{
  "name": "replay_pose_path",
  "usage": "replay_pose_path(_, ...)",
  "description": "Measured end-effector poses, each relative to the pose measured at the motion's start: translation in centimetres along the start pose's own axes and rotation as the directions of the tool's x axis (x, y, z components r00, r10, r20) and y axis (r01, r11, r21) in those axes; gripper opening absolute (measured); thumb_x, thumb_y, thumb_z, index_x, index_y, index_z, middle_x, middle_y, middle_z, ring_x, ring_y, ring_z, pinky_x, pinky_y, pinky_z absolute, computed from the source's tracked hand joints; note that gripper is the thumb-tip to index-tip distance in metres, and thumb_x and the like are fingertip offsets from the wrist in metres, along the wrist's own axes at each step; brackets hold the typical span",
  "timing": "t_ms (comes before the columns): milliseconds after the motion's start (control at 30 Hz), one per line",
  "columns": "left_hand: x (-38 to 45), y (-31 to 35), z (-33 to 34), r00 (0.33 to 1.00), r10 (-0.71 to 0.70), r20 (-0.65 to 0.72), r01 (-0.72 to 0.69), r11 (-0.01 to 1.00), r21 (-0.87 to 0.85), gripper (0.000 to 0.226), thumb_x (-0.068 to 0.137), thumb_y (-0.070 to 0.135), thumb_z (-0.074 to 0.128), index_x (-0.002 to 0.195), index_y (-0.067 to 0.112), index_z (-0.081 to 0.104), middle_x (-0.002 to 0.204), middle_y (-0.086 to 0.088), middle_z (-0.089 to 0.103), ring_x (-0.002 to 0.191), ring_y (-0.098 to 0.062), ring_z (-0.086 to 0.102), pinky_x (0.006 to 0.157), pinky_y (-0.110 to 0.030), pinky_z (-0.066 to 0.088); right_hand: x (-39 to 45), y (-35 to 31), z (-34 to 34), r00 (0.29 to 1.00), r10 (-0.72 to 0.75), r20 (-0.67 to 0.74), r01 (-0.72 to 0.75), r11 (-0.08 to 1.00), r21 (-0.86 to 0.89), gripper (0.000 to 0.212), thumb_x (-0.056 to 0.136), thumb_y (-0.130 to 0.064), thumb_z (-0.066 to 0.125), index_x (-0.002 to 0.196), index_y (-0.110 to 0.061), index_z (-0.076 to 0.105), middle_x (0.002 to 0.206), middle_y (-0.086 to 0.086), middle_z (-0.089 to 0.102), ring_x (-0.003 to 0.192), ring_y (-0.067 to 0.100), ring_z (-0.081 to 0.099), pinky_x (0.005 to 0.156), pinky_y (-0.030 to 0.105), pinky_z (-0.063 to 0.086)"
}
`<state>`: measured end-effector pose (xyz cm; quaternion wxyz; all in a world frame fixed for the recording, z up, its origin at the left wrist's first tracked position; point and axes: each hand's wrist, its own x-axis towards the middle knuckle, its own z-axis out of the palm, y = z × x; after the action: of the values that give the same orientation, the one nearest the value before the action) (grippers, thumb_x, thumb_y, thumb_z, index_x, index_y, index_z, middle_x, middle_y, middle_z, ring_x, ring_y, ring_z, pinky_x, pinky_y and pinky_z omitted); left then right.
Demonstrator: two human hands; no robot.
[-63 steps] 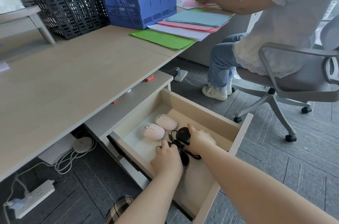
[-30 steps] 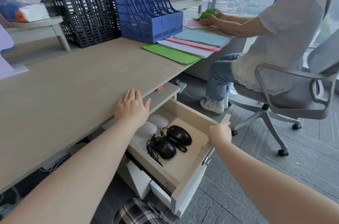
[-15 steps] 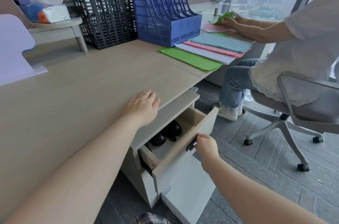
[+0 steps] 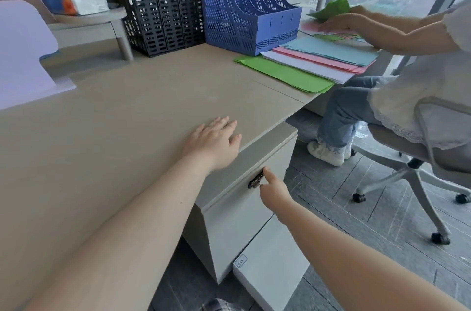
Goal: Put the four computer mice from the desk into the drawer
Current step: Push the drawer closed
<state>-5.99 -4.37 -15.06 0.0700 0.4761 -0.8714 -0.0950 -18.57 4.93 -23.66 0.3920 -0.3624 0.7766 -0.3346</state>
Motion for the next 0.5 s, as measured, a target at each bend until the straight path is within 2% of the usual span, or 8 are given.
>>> replay_pose_path(67,0.07,0.02,-0.01,1.000,0.002,-0.004,-0.002,1.000,-0.001,0.052,0.097,0.042,0.023,0.147,0.028,0.022,0.160,0.007,0.013,0.146,-0.009,0.007,0.120,-0.037,0.005,0.17,-0.18,0.30,0.999,-0.024,-0.022,0.022,0.998,-0.052,0.051,0.095,-0.002,0.035,0.144,-0.014,0.032,0.139,0.019,0.048,0.096,0.017,0.041,0.079,0.026,0.038)
replay_pose_path(133,0.17,0.05,0.00,1.000,-0.001,-0.007,0.001,1.000,-0.005,0.052,0.097,0.042,0.024,0.146,0.028,0.023,0.159,0.008,0.014,0.146,-0.009,0.008,0.120,-0.037,0.005,0.28,-0.12,0.46,1.000,-0.001,-0.013,0.001,1.000,-0.026,0.051,0.098,-0.006,0.032,0.147,-0.016,0.027,0.143,0.013,0.044,0.103,0.020,0.047,0.083,0.025,0.035)
replay_pose_path(200,0.26,0.07,-0.03,1.000,-0.004,-0.013,0.004,1.000,-0.006,0.051,0.096,0.042,0.024,0.146,0.029,0.023,0.159,0.008,0.014,0.146,-0.009,0.008,0.120,-0.037,0.006,0.24,-0.20,0.43,1.000,0.009,0.016,-0.009,0.999,-0.034,0.055,0.099,-0.008,0.027,0.151,-0.021,0.018,0.152,0.004,0.033,0.115,0.020,0.047,0.091,0.026,0.037)
replay_pose_path(267,0.30,0.11,-0.07,1.000,-0.006,-0.009,0.006,1.000,-0.003,0.051,0.096,0.043,0.023,0.146,0.030,0.023,0.159,0.009,0.014,0.146,-0.008,0.008,0.120,-0.037,0.005,0.27,-0.51,0.17,1.000,0.009,0.028,-0.006,0.995,-0.099,0.059,0.097,-0.004,0.028,0.152,-0.021,0.014,0.157,0.003,0.025,0.131,0.025,0.043,0.104,0.030,0.037)
replay_pose_path(333,0.33,0.12,-0.14,1.000,-0.008,-0.006,0.008,1.000,-0.001,0.052,0.096,0.043,0.023,0.146,0.030,0.023,0.159,0.009,0.014,0.146,-0.008,0.007,0.120,-0.036,0.005,0.31,-0.77,0.06,1.000,0.009,0.025,-0.006,0.992,-0.128,0.057,0.097,-0.004,0.029,0.151,-0.016,0.016,0.154,0.005,0.030,0.127,0.026,0.045,0.099,0.029,0.037)
replay_pose_path(400,0.29,0.14,-0.14,1.000,-0.010,-0.003,0.010,1.000,0.002,0.052,0.096,0.043,0.023,0.146,0.030,0.022,0.159,0.009,0.013,0.146,-0.008,0.007,0.120,-0.036,0.006,0.35,-0.83,0.08,1.000,-0.002,0.029,0.006,0.990,-0.141,0.054,0.097,-0.003,0.029,0.149,-0.012,0.020,0.151,0.008,0.033,0.109,0.020,0.045,0.091,0.026,0.035)
replay_pose_path(433,0.27,0.15,-0.11,1.000,-0.008,-0.002,0.008,1.000,0.005,0.052,0.096,0.043,0.023,0.146,0.030,0.022,0.159,0.009,0.013,0.146,-0.008,0.007,0.120,-0.036,0.006,0.31,-0.88,0.05,0.999,-0.003,0.035,0.009,0.988,-0.156,0.055,0.096,-0.003,0.029,0.150,-0.012,0.019,0.153,0.008,0.031,0.107,0.017,0.041,0.093,0.027,0.036)
replay_pose_path(500,0.23,0.15,-0.10,1.000,-0.008,-0.004,0.008,1.000,0.001,0.051,0.096,0.043,0.023,0.146,0.030,0.022,0.159,0.009,0.014,0.146,-0.007,0.007,0.120,-0.036,0.006,0.40,-0.80,-0.01,0.999,-0.010,0.039,0.017,0.982,-0.187,0.056,0.096,-0.002,0.031,0.150,-0.010,0.018,0.152,0.012,0.033,0.119,0.022,0.046,0.100,0.029,0.037)
